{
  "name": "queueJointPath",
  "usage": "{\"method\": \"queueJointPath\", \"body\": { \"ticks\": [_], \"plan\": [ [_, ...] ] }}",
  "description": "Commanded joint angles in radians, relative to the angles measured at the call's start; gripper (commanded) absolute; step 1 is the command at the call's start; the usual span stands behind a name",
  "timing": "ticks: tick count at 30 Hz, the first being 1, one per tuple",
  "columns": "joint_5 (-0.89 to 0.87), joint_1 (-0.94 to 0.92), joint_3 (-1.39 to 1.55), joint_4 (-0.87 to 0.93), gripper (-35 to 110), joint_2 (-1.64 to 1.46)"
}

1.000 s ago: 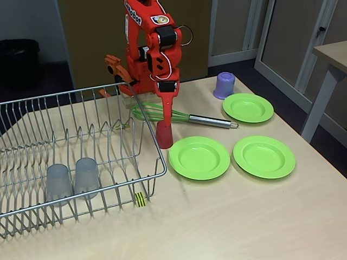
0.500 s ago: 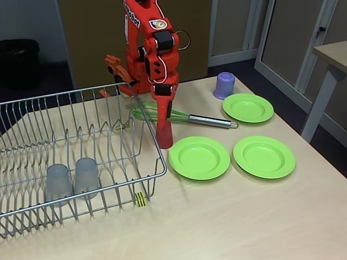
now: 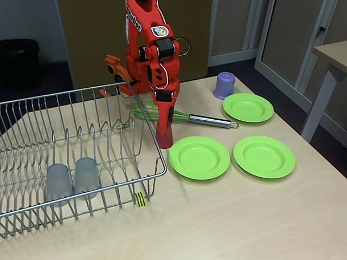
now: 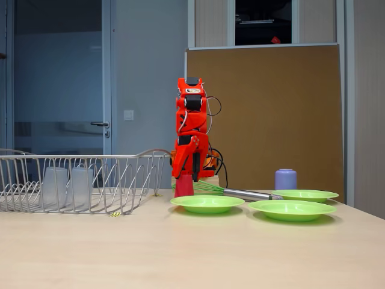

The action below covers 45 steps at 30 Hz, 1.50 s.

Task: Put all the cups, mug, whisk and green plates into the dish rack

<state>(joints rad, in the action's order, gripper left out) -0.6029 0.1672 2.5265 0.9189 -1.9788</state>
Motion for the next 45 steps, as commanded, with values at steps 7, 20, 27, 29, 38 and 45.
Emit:
{"method": "queueJointPath", "body": {
  "ticks": [7,20,27,29,38,45],
  "plan": [
    [-0.005,0.003,0.046,-0.097,22,0.017],
    [0.000,0.008,0.038,-0.094,11,0.002],
    [-0.029,0.063,-0.081,0.038,11,-0.052],
    [-0.048,0.091,-0.137,0.101,12,-0.075],
    [0.078,0.133,-0.463,0.285,11,-0.089],
    [0.370,0.029,-0.893,0.451,10,0.118]
  ]
}}
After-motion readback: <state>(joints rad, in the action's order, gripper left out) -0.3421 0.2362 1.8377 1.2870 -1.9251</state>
